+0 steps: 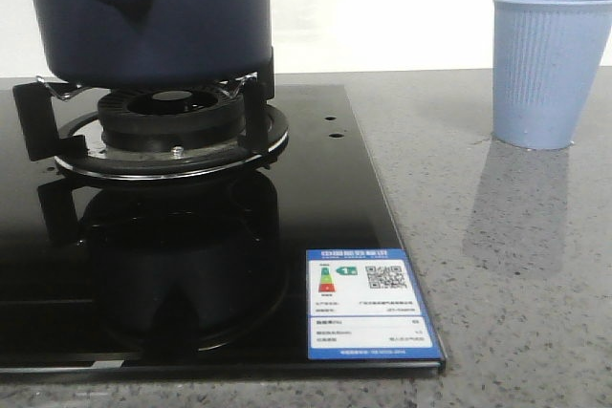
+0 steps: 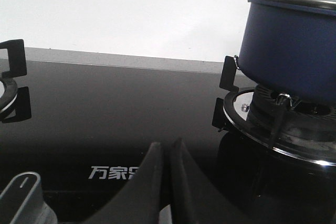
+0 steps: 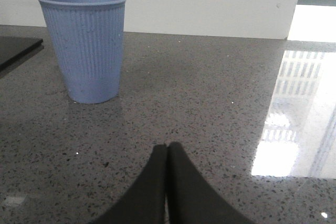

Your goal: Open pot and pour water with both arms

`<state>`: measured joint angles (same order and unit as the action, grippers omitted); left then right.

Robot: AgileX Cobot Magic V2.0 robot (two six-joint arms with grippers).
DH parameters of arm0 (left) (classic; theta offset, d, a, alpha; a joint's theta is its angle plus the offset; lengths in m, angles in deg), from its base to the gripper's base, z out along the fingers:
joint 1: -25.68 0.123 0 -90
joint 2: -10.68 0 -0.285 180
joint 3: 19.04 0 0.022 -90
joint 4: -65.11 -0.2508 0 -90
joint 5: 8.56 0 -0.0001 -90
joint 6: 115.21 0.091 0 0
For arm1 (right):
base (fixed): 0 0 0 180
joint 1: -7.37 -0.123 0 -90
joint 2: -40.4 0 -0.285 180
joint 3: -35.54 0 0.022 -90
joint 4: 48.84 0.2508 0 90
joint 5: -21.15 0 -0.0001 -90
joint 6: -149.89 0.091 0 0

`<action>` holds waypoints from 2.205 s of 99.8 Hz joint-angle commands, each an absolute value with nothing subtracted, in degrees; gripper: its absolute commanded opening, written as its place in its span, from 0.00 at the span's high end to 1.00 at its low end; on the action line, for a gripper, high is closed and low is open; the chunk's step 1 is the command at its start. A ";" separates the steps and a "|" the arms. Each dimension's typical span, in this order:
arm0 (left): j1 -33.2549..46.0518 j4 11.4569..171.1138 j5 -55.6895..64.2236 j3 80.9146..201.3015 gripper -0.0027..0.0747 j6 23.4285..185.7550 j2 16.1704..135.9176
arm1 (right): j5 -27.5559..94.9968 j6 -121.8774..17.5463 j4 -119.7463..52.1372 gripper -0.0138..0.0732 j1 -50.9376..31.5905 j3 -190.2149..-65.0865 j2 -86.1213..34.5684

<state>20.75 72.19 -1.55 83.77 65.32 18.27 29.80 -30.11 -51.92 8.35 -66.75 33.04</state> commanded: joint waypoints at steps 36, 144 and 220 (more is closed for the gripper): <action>20.84 72.67 -5.82 82.91 0.99 64.79 16.91 | 25.59 -30.51 -51.93 0.91 8.36 -65.75 34.41; 20.84 74.72 -9.98 83.00 0.99 64.79 16.91 | 21.61 -30.51 -46.45 0.91 8.36 -65.75 34.41; 20.84 83.33 -10.48 94.22 0.99 65.12 19.84 | 28.55 -30.83 -28.86 0.91 8.36 -75.67 30.05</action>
